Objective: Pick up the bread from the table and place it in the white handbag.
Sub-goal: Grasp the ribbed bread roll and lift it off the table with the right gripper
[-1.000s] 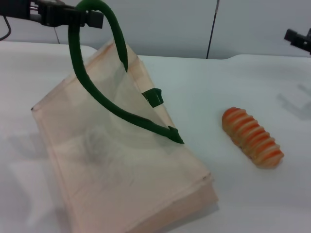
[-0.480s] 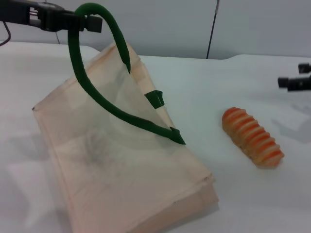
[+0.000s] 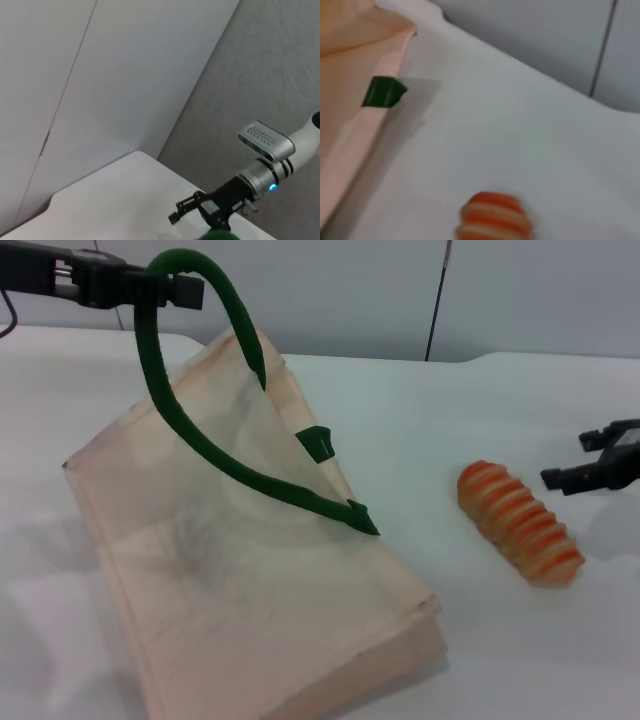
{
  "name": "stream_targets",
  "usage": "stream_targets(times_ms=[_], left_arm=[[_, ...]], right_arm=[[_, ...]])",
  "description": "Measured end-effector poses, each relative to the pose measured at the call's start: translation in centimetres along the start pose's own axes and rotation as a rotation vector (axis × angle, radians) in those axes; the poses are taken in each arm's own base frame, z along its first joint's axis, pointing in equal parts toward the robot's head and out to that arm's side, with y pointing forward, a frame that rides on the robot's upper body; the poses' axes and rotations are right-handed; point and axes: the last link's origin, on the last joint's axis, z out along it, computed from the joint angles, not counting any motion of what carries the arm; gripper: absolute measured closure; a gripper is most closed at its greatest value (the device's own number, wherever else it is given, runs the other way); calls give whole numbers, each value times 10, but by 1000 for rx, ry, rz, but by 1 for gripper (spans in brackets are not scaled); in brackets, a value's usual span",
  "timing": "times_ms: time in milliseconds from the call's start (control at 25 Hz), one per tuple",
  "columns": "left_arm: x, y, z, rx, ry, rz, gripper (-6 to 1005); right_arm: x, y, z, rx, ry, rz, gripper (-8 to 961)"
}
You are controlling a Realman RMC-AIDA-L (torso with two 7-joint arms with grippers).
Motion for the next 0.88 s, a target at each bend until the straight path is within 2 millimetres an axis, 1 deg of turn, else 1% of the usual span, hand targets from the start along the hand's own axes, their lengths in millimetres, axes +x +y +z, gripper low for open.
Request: stream_targets(times_ms=[200, 480, 640, 880], left_arm=[[0, 0, -1, 1, 7, 1, 869], [-1, 0, -1, 2, 9, -1, 868], [-1, 0, -2, 2, 10, -1, 867], [-1, 0, -1, 1, 11, -1, 865]], right_arm=[[-5, 8, -1, -67, 9, 10, 56], [-2, 14, 3, -102, 26, 26, 61], [-2, 18, 11, -106, 44, 27, 62], [0, 21, 29, -103, 99, 26, 63]])
